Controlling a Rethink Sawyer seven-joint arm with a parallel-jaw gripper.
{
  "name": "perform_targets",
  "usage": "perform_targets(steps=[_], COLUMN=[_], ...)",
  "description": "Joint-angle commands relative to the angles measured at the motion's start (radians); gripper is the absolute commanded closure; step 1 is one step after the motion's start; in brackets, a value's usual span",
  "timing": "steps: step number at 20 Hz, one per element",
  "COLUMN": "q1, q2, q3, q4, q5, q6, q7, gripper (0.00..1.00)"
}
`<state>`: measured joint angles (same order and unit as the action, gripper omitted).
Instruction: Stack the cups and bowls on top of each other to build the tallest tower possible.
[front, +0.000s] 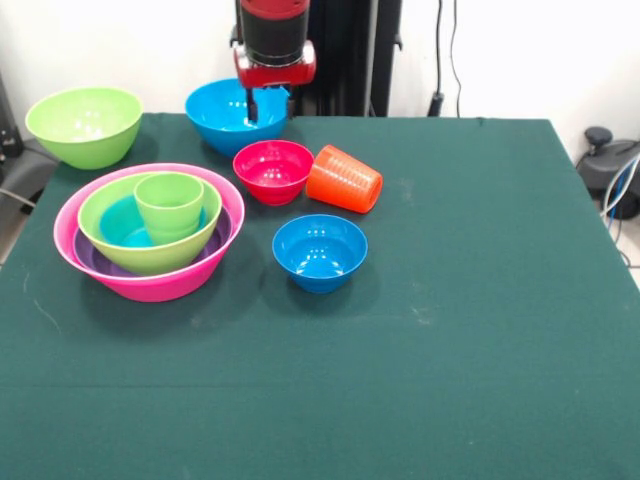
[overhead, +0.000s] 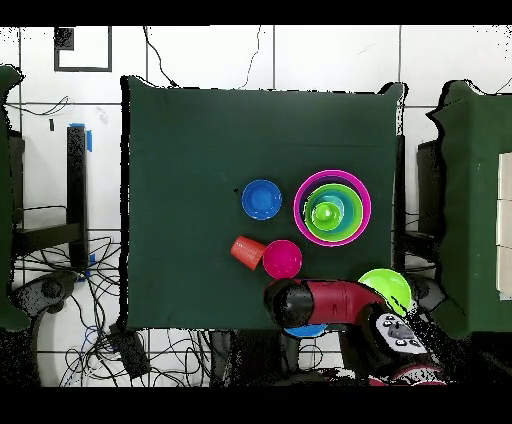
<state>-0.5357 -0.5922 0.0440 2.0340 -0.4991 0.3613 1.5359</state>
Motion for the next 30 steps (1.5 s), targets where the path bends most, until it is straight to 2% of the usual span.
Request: perform_targets(steps=[1,17,24,30], q1=[-0.008,-0.056,-0.059,-0.06], q2=[0.044,0.073,0.075,0.113], q3=[0.056,0.096,0.101,0.119], q4=[-0.102,-0.156,-0.148,-0.153], q5=[-0.037,-0.052,-0.052,-0.045], q6=[-0.099,-0.083,-0.089,-0.116], q7=[0.079,0.029,0.041,0.055], gripper=[0.0,0.0,0.0,0.0])
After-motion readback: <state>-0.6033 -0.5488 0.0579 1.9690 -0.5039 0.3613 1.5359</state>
